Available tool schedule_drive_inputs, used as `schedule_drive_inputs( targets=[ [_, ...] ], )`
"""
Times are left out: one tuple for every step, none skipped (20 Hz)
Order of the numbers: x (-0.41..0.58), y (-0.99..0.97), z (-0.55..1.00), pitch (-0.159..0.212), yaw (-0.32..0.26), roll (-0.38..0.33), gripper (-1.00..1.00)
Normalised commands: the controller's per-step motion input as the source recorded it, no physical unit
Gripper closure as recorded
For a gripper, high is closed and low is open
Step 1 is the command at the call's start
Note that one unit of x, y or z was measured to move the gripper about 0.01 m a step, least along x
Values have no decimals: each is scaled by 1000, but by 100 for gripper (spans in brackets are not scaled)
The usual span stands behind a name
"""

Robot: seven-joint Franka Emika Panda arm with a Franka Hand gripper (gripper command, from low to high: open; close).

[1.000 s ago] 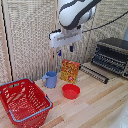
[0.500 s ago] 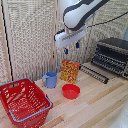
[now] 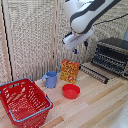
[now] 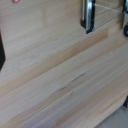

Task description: Kindly position your hand close to the oven tray's handle. Softly yet firmly grasp the handle using your hand. Slowly and with caution, draw the tray out until it is fully stretched out.

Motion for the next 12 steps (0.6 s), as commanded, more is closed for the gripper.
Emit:
schedule_drive_inputs(
  targets=[
    [0,-480,-231,0,73,-364,-100],
    [0,-469,-246,0,70,-373,-100],
    [0,-469,-246,0,63,-375,-100],
    [60,-437,-263,0,69,-375,-100],
    [94,-429,-271,0,72,-373,-100],
    [103,-426,-271,0,73,-368,-100],
    [91,-440,-257,0,71,-366,-100],
    [57,-471,-237,0,66,-361,-100],
    [29,-489,-229,0,61,-361,-100],
    [9,-506,-220,0,57,-359,-100],
    [0,-520,-226,0,57,-354,-100],
    [0,-540,-220,0,53,-348,-100]
  ],
)
